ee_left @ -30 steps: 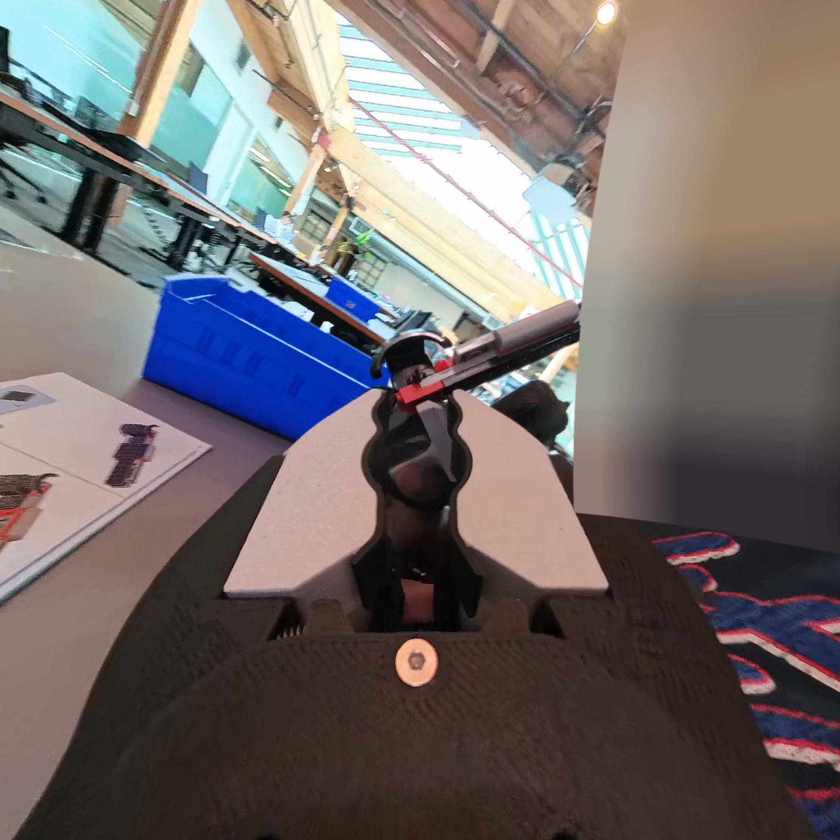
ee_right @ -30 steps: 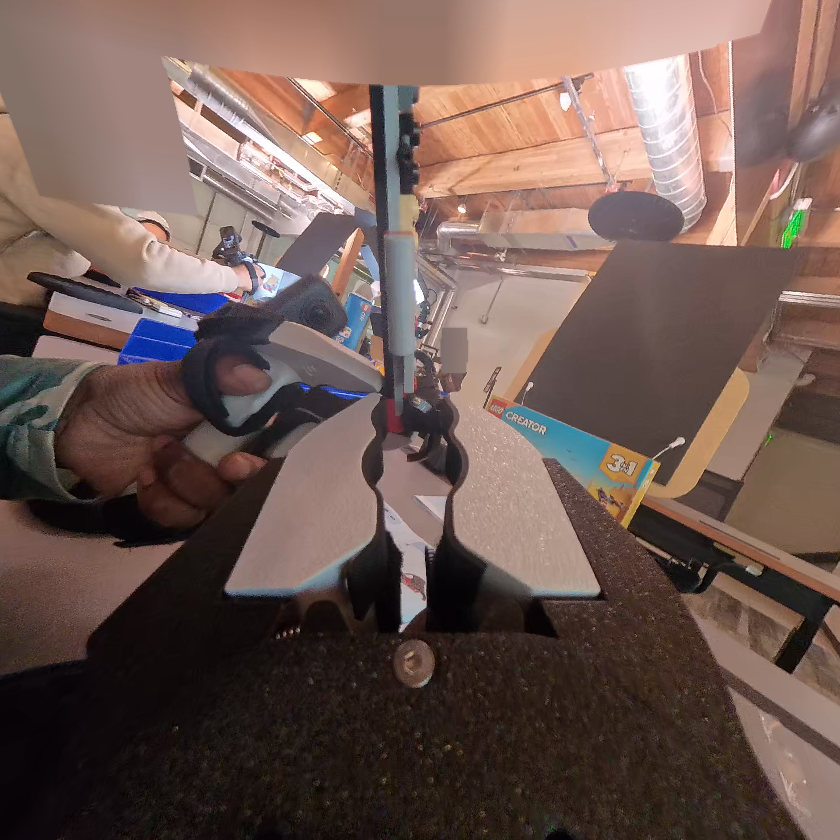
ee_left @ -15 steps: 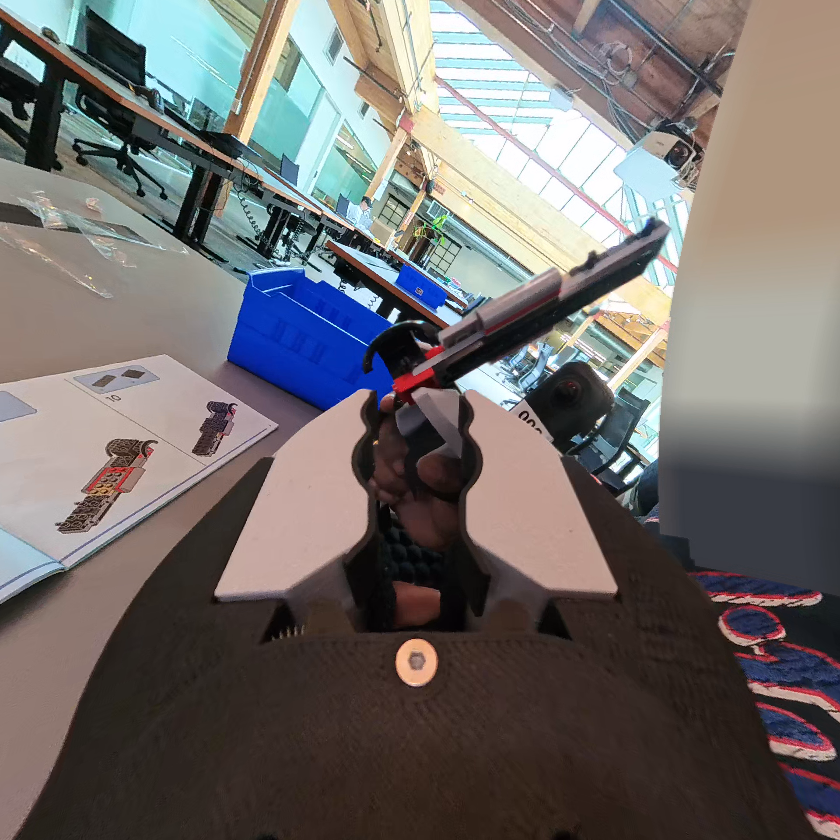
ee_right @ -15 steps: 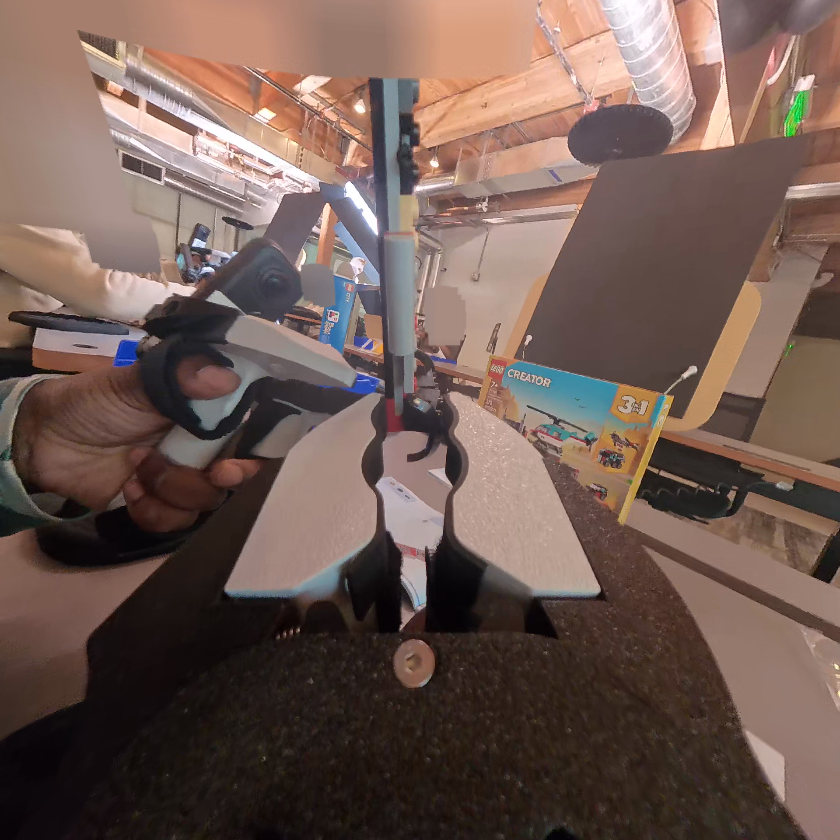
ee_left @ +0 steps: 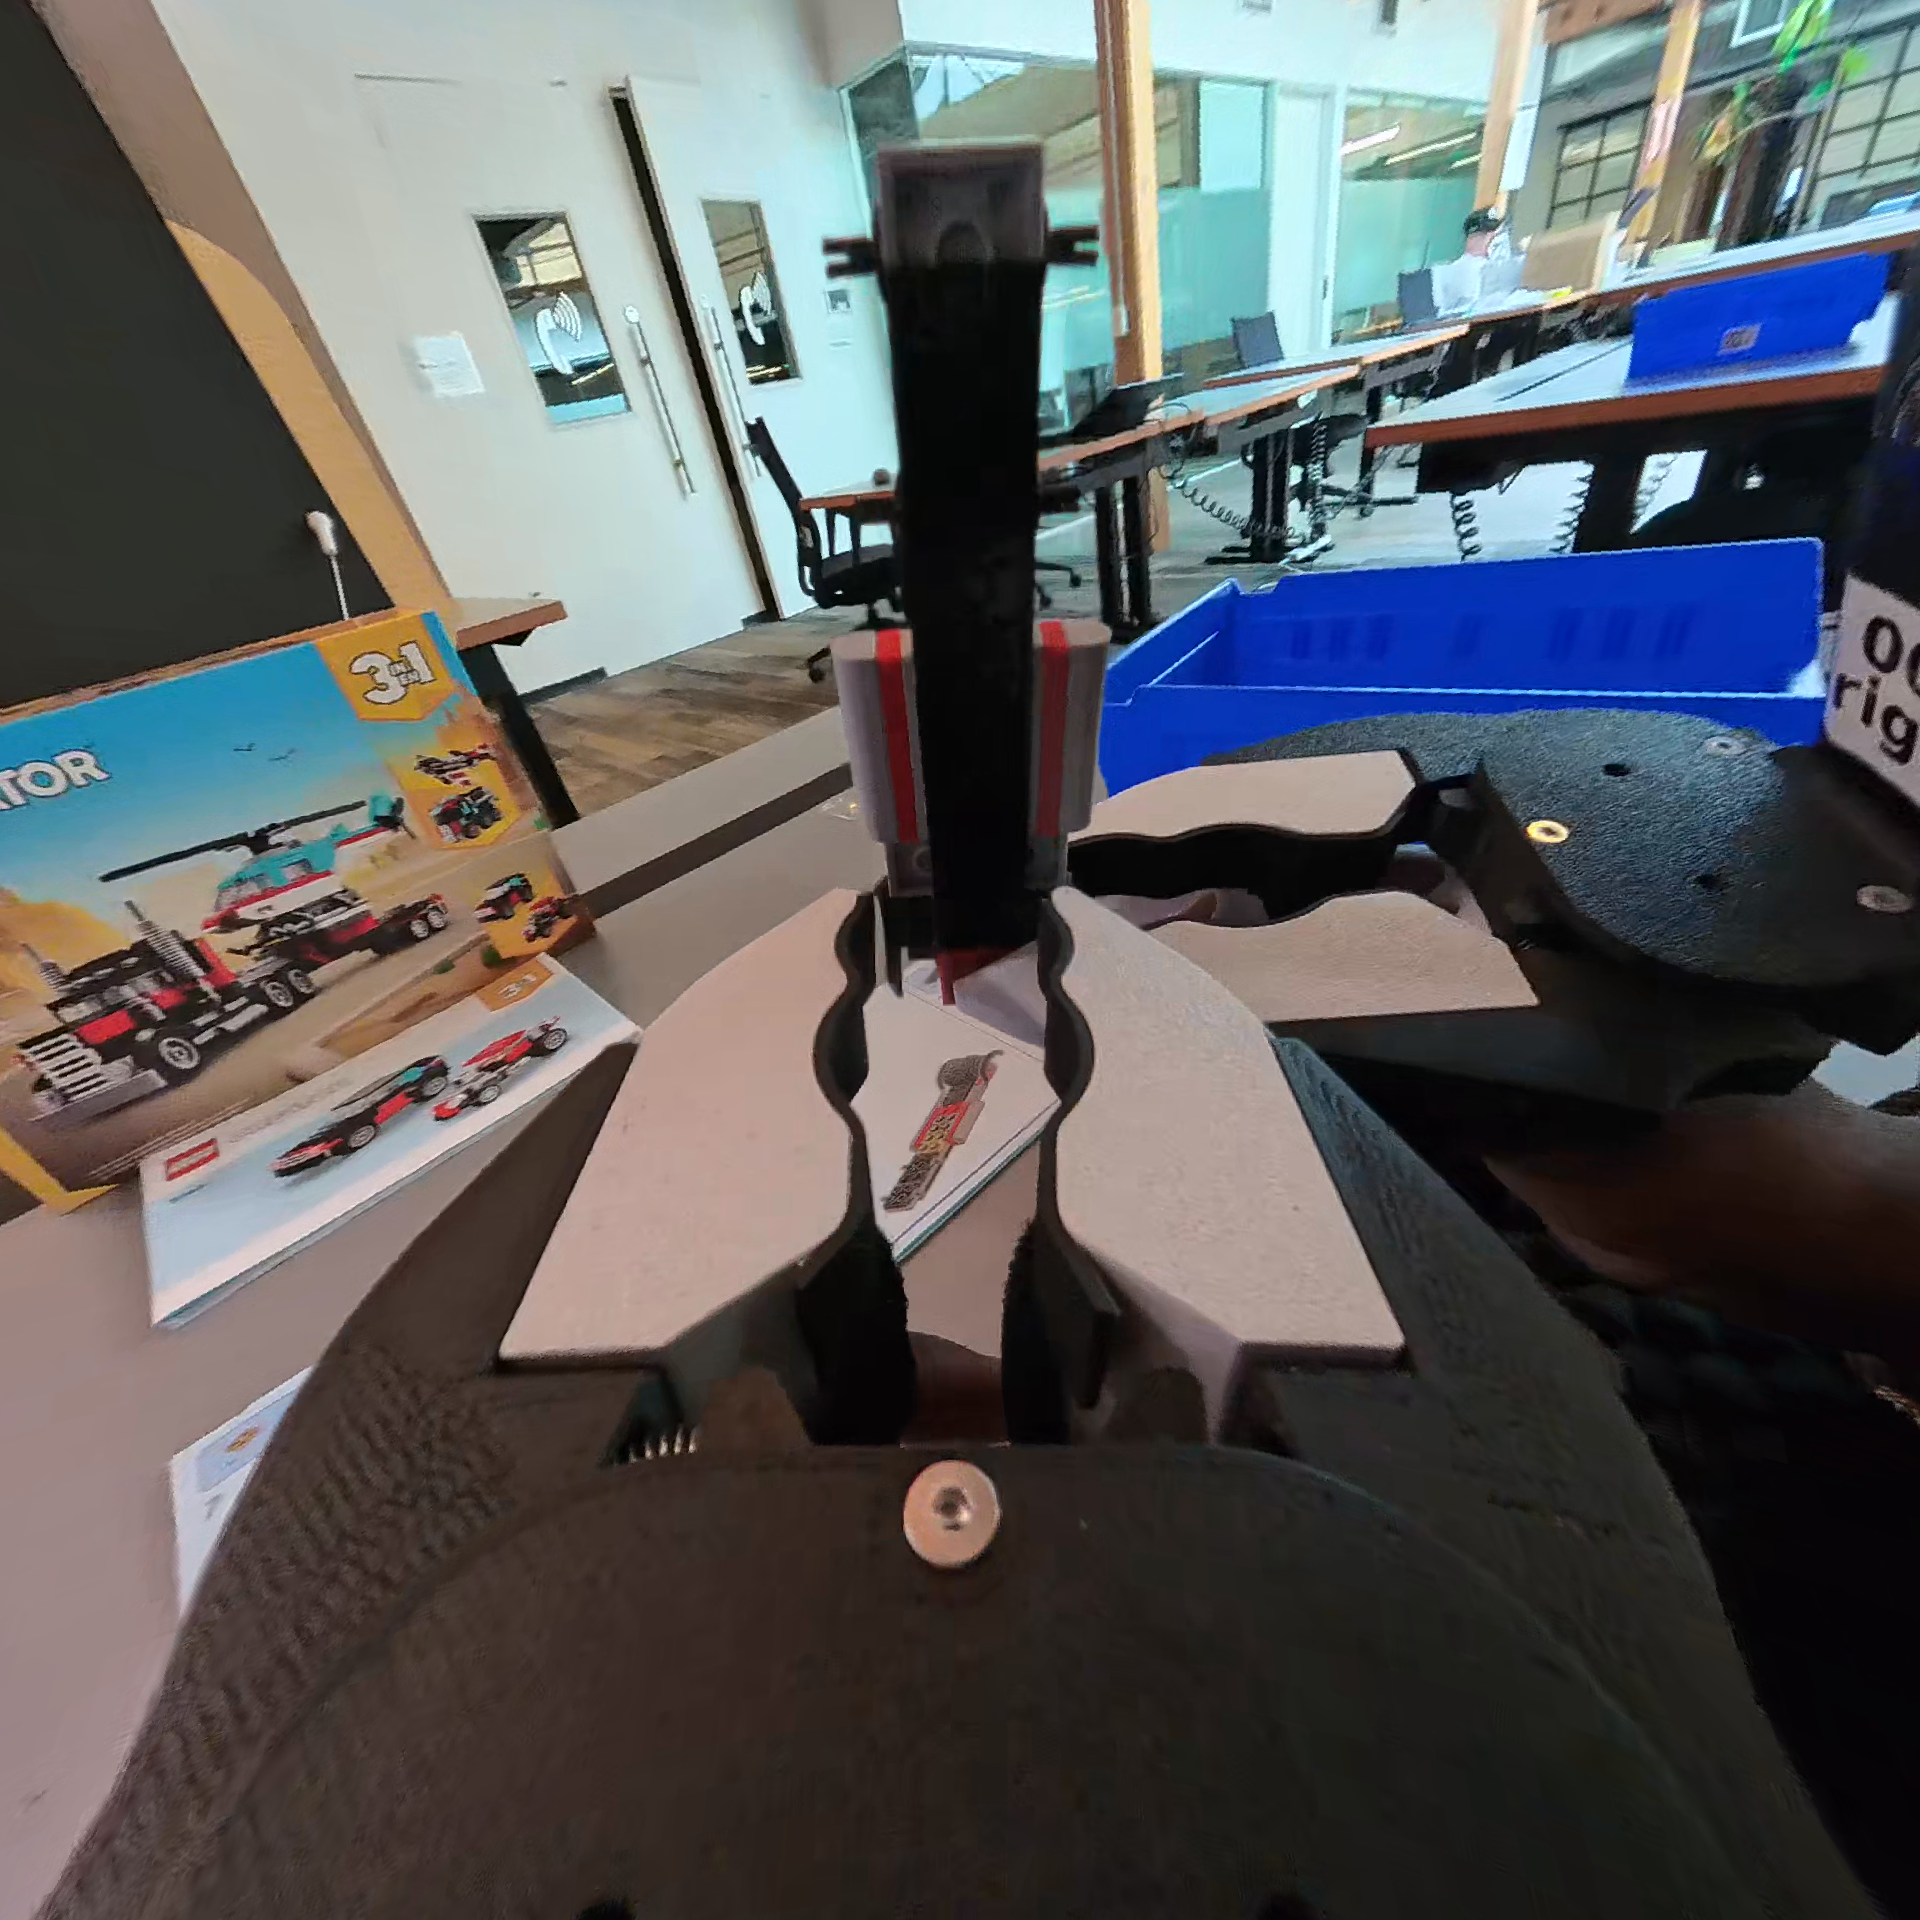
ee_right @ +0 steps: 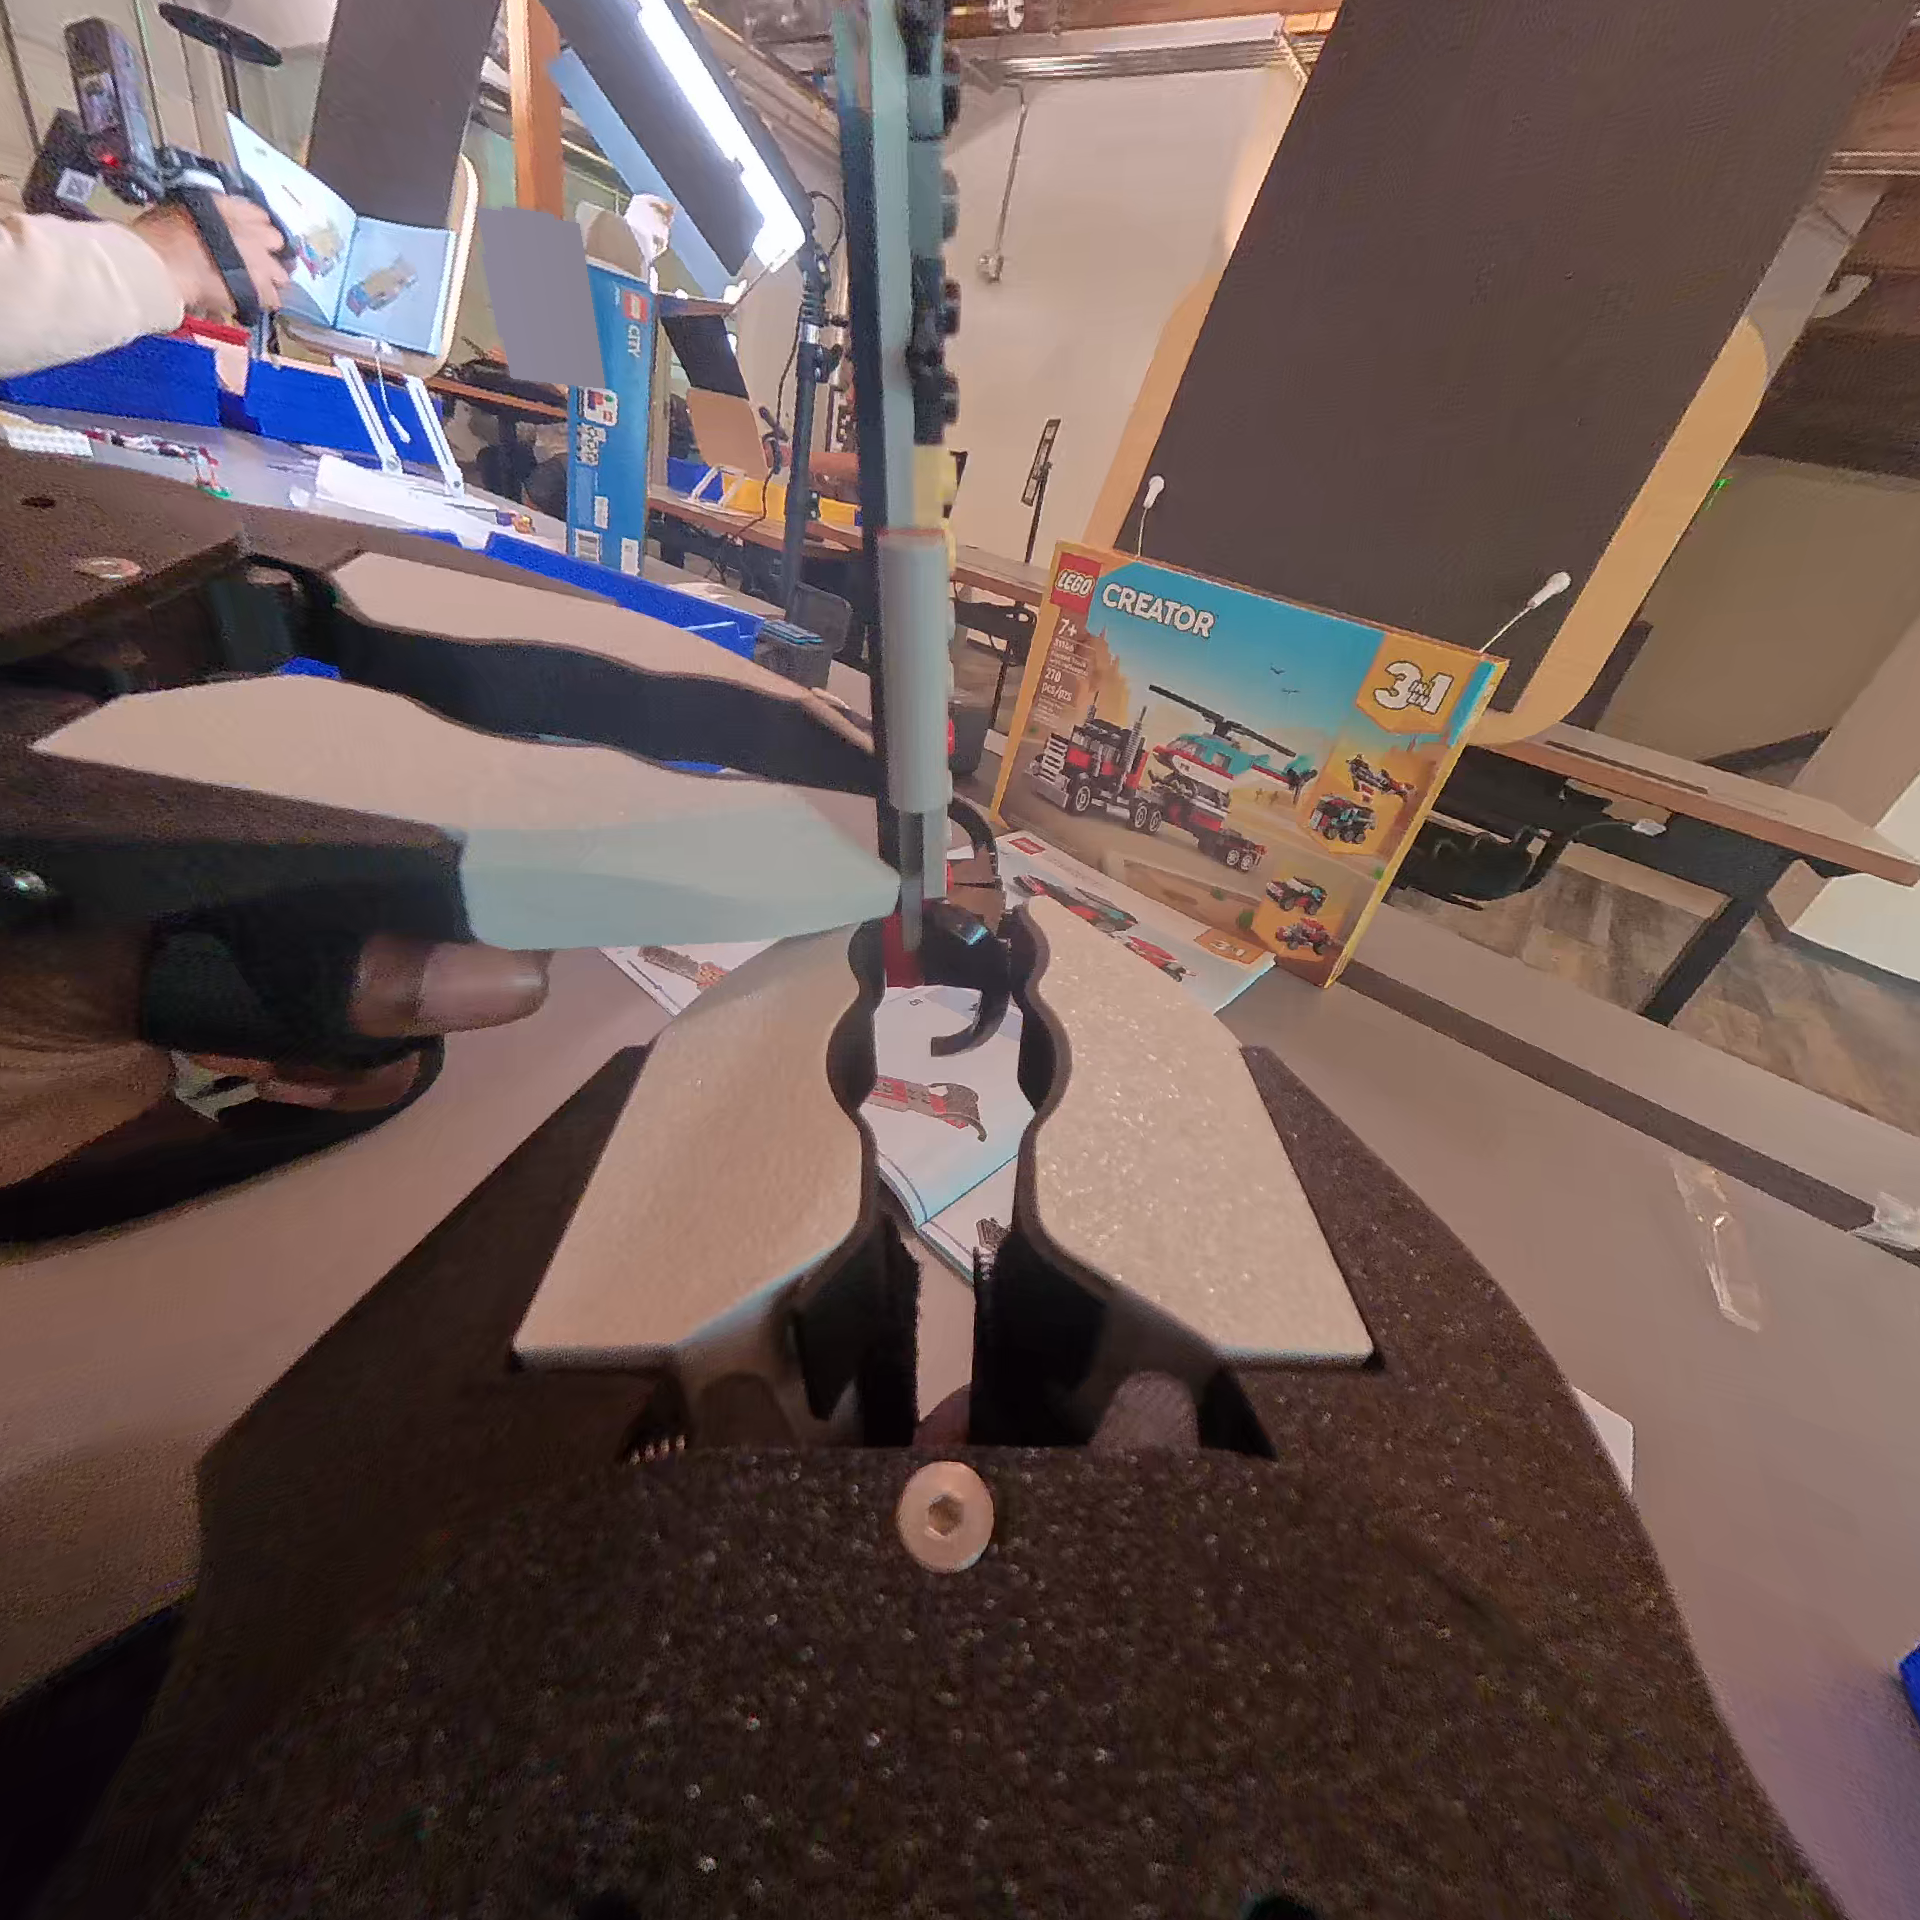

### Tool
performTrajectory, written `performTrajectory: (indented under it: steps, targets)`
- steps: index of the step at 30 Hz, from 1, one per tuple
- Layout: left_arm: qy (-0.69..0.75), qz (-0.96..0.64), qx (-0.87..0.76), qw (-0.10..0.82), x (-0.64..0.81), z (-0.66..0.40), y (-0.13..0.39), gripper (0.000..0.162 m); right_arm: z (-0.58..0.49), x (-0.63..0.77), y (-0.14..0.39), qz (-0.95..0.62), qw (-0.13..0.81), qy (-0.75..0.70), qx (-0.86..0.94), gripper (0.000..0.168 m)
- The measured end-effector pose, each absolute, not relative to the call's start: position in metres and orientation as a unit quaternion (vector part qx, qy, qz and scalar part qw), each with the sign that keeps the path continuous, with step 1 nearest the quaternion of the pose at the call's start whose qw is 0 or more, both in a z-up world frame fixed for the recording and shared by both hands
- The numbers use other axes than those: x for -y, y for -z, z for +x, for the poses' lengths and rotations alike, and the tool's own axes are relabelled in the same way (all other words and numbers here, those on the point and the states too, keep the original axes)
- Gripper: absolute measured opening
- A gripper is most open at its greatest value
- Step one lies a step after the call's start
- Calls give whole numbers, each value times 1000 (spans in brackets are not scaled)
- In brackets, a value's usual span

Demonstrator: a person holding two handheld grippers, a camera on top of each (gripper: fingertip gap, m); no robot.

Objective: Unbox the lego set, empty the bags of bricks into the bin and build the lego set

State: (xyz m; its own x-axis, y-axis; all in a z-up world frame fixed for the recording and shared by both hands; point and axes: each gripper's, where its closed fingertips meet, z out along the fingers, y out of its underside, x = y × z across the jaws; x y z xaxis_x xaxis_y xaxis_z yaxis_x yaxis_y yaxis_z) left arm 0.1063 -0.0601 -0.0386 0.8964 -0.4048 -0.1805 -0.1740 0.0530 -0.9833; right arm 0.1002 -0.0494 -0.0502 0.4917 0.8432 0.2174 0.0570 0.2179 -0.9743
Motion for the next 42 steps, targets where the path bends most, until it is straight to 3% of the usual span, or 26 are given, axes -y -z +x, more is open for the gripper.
performTrajectory:
  steps: [3, 20, 42]
  targets:
    - [76, -679, -218, 697, 62, 107, 38, 17, 98, 49, 49, -544, 675, -277, 415, 23]
    - [221, -519, -161, 810, 88, 85, 3, 16, 79, 76, 7, -397, 742, -50, 537, 23]
    - [219, -428, -196, 855, 112, 89, -22, 16, 79, 100, -11, -364, 750, -166, 527, 24]
